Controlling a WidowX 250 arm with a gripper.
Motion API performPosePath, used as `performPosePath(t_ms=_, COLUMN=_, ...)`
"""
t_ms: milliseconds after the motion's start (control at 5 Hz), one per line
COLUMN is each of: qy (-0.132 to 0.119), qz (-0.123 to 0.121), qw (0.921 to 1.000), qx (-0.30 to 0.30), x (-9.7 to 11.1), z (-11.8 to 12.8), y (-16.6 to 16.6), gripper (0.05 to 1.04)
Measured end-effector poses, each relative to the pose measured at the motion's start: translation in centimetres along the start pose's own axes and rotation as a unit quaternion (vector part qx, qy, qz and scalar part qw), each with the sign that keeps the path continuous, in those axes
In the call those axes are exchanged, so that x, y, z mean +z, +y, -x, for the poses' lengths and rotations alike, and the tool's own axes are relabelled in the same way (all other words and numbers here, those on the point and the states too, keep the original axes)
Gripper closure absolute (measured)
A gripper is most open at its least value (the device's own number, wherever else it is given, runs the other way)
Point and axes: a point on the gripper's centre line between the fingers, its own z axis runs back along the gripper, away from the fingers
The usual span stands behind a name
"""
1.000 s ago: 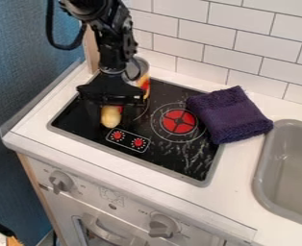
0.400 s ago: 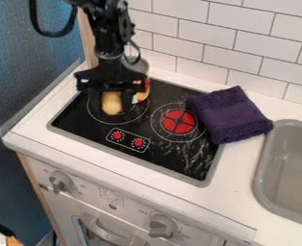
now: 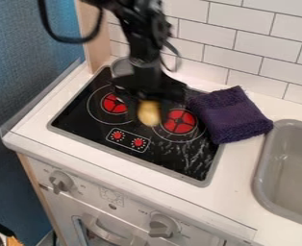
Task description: Moving yellow object to bottom right edge of burners
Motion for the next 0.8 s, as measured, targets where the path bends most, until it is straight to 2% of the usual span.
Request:
performPosePath(t_ms=200, qy=0.008, qz=0.012, qw=0.9985, qx=-0.053, x=-1.2, z=1.1, y=-2.9, gripper=0.429)
performPosePath(t_ms=400, qy=0.031, qz=-0.003, qw=0.996, qx=-0.084, x=-3.8, z=2.7, y=-3.7, gripper=0.428)
performPosePath(t_ms=600, qy=0.038, qz=-0.009, qw=0.9946, qx=-0.096, x=-5.0, z=3.1, y=-3.7, gripper=0.429)
performPosePath(t_ms=800, qy=0.042, qz=-0.018, qw=0.9937, qx=-0.102, x=-5.4, z=3.3, y=-3.8, gripper=0.348)
